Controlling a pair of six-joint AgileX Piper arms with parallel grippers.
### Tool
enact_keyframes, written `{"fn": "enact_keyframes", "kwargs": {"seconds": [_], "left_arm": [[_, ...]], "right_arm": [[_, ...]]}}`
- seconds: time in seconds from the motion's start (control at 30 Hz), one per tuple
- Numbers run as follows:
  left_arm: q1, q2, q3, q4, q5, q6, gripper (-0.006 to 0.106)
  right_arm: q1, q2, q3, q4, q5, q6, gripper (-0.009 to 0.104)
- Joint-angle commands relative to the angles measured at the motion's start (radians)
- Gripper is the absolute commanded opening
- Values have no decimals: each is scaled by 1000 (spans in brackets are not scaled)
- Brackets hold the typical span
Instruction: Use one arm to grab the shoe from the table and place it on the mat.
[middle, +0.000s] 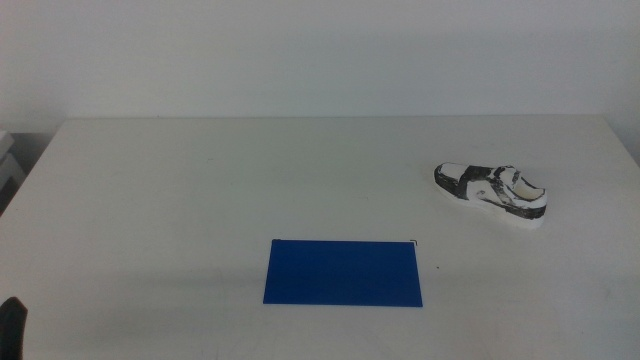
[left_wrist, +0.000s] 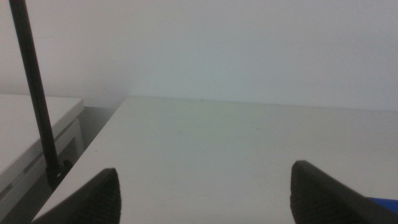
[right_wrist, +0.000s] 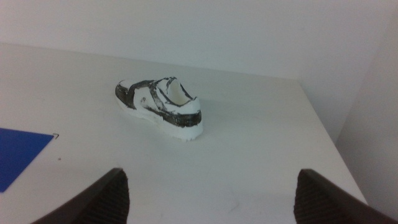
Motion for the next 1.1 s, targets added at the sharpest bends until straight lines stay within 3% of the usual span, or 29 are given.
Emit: {"fn": "enact_keyframes", "kwargs": {"seconds": [0.0, 0.2, 0.67, 1.07], "left_arm": [[-5, -7, 5, -4, -81, -3, 94], [-5, -7, 5, -4, -81, -3, 94], [-5, -7, 5, -4, -81, -3, 94], [-5, -7, 5, -4, -81, -3, 94]], "right_arm": [[-7, -10, -42, -6, -49, -6, 78], [-7, 96, -175, -4, 61, -6, 78], [-7, 461, -434, -4, 54, -6, 78], [-7, 792, -799, -1, 235, 17, 78]]}}
